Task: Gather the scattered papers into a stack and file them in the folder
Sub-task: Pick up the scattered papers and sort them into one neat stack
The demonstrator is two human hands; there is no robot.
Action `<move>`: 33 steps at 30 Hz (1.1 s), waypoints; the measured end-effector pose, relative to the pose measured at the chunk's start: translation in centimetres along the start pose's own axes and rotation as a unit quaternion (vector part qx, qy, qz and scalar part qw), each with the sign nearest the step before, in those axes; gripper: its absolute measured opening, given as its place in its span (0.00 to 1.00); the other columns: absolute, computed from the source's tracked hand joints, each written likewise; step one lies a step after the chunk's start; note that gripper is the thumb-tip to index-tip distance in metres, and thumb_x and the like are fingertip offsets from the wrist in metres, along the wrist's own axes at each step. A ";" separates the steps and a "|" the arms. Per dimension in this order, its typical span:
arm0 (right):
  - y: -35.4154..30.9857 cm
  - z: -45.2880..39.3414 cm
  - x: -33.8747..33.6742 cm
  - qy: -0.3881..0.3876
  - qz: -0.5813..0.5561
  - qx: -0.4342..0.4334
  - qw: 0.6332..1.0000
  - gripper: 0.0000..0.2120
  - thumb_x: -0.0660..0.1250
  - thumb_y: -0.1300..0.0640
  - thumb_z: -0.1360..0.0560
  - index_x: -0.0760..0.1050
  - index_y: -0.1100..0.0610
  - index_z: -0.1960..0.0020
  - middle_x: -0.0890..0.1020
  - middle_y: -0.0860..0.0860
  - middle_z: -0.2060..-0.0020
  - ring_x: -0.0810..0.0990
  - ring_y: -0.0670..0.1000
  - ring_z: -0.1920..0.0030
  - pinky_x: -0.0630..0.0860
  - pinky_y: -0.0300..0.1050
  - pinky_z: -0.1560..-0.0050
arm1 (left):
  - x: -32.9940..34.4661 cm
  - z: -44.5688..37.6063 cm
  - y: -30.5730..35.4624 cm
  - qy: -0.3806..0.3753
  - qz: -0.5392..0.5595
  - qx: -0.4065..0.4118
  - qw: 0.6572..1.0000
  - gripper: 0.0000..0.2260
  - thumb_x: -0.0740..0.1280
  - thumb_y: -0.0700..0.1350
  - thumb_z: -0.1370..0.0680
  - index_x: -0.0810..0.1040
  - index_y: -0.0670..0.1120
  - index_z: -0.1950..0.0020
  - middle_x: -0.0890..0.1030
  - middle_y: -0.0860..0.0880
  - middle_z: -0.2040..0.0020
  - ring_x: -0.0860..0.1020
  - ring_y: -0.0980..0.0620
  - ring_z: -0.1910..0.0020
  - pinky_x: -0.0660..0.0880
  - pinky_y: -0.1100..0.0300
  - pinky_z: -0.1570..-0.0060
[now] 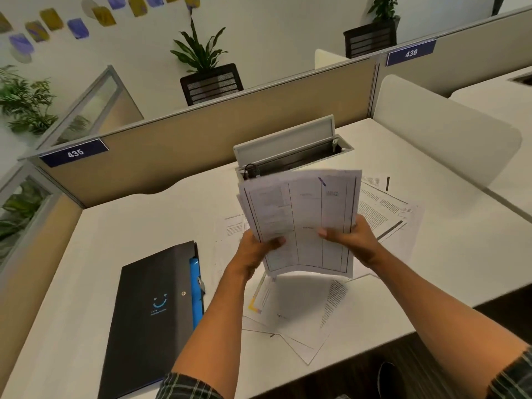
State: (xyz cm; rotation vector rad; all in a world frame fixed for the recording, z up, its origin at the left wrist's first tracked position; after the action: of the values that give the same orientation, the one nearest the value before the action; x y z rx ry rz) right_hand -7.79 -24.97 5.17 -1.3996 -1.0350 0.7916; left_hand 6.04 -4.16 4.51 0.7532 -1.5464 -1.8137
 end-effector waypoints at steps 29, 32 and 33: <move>6.2 0.0 -7.9 0.267 -0.050 0.048 0.961 0.07 0.76 0.59 0.25 0.83 0.50 0.50 0.88 0.42 0.57 0.87 0.43 0.56 0.81 0.34 0.60 | -0.7 -0.5 -7.7 0.111 -0.484 -0.247 0.832 0.40 0.80 0.54 0.34 0.64 0.45 0.29 0.75 0.45 0.34 0.74 0.42 0.34 0.74 0.45 0.38; 6.2 0.1 -8.2 0.276 -0.054 0.049 0.959 0.08 0.76 0.60 0.25 0.83 0.51 0.48 0.88 0.42 0.57 0.87 0.42 0.55 0.82 0.34 0.59 | -1.0 -0.8 -7.7 0.113 -0.448 -0.211 0.861 0.25 0.79 0.50 0.32 0.72 0.45 0.41 0.80 0.47 0.44 0.79 0.46 0.45 0.78 0.50 0.47; 6.2 0.1 -8.3 0.279 -0.054 0.049 0.958 0.08 0.76 0.60 0.25 0.83 0.52 0.47 0.88 0.42 0.57 0.87 0.42 0.55 0.82 0.34 0.59 | -1.2 -0.8 -7.6 0.121 -0.424 -0.190 0.877 0.19 0.78 0.48 0.31 0.73 0.46 0.48 0.81 0.47 0.49 0.80 0.47 0.51 0.78 0.53 0.54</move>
State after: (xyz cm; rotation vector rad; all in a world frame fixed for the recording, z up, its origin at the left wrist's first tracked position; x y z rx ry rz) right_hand -10.17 -32.20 -1.87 -1.3572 -0.6144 0.3259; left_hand 6.68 -2.93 -3.07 1.5364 -0.6618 -2.3936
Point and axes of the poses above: each hand's wrist, its own z-axis away from the middle knuckle, its own x-axis out of the palm, y = z × x, the point moved 4 cm from there along -z, towards the middle knuckle
